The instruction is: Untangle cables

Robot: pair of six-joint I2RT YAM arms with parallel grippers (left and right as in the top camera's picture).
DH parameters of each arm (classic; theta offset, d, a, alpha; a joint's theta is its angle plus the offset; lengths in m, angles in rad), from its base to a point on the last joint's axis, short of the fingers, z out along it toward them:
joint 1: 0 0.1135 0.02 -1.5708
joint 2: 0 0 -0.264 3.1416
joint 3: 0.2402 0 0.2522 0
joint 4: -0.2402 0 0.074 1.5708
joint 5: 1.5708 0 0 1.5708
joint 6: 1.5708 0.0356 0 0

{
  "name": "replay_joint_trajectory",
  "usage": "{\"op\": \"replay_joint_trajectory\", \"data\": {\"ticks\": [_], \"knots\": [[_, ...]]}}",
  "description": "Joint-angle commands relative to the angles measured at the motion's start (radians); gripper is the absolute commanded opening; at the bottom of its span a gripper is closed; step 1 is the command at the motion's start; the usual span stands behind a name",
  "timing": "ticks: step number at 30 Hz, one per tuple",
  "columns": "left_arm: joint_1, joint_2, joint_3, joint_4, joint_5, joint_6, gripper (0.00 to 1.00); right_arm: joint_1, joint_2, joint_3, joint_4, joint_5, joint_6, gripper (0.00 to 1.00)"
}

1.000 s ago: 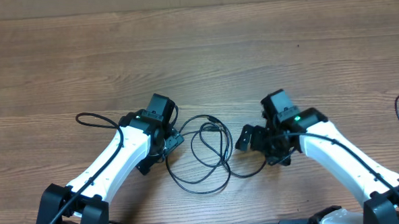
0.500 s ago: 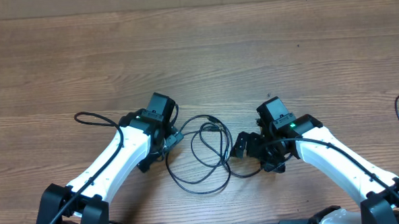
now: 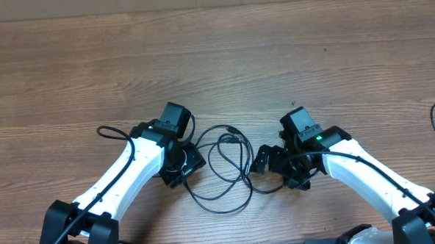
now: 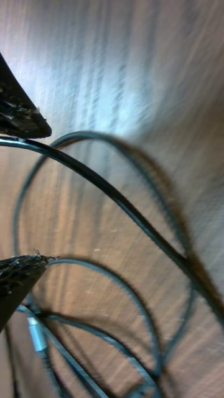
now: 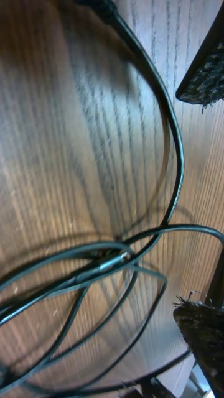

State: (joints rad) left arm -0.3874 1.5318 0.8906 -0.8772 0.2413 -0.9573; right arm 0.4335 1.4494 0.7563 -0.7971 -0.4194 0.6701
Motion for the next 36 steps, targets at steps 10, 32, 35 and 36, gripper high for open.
{"op": "replay_joint_trajectory", "data": {"ticks": [10,32,35,36], "knots": [[-0.196,0.055,0.006,-0.037,-0.145,-0.125,0.35,0.004,-0.002,-0.031,0.003,-0.008,0.003,1.00],[-0.144,-0.218,0.896,-0.441,-0.535,0.112,0.04,0.004,-0.002,-0.032,0.012,0.010,-0.013,1.00],[-0.144,-0.239,0.945,-0.392,-0.536,0.121,0.04,0.004,-0.002,-0.032,0.024,-0.045,-0.070,1.00],[-0.144,-0.245,0.946,-0.369,-0.535,0.131,0.04,0.004,-0.002,-0.032,0.032,-0.083,-0.100,1.00]]}}
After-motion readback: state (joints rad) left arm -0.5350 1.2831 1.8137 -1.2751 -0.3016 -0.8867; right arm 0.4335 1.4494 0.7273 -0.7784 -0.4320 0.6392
